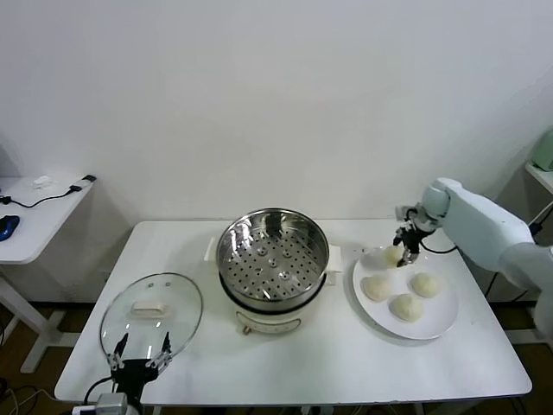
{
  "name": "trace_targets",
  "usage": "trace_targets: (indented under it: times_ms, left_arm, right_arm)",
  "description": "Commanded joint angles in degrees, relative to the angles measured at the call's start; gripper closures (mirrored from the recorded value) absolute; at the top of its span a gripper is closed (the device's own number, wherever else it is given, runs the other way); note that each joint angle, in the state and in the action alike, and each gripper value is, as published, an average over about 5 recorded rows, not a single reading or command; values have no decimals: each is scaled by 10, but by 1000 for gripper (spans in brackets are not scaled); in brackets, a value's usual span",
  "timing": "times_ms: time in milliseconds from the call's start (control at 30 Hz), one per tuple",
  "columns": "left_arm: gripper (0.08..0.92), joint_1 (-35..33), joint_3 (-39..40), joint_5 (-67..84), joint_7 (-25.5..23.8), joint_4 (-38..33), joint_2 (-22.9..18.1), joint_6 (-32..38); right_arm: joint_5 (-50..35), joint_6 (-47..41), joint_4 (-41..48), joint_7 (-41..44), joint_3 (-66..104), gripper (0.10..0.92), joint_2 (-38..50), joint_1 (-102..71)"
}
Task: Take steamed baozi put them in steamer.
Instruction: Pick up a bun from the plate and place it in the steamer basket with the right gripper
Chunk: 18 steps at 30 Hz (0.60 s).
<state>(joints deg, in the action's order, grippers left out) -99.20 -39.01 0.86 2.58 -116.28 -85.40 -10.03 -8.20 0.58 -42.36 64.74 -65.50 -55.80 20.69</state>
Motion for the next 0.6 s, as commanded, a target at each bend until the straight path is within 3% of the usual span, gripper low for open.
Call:
trace_targets:
  times_ms: [33,200,333,600]
  left_arm:
    - [177,-1,9,-6,-1,-4,2,0]
    - [177,-2,12,-7,-1,-7,3,2]
    - [177,-3,13,-8,-1,-7,6,5]
    - [177,-2,14,-9,1,-1,7,13]
  right_arm:
    - [-99,11,-244,12,-124,372,6,237]
    - [-146,50,-346,6,-151,372,-54,297]
    - [-125,102,-386,-12,-172,372,-114,305]
    - [7,236,-324,-28,-189,372,-187,244]
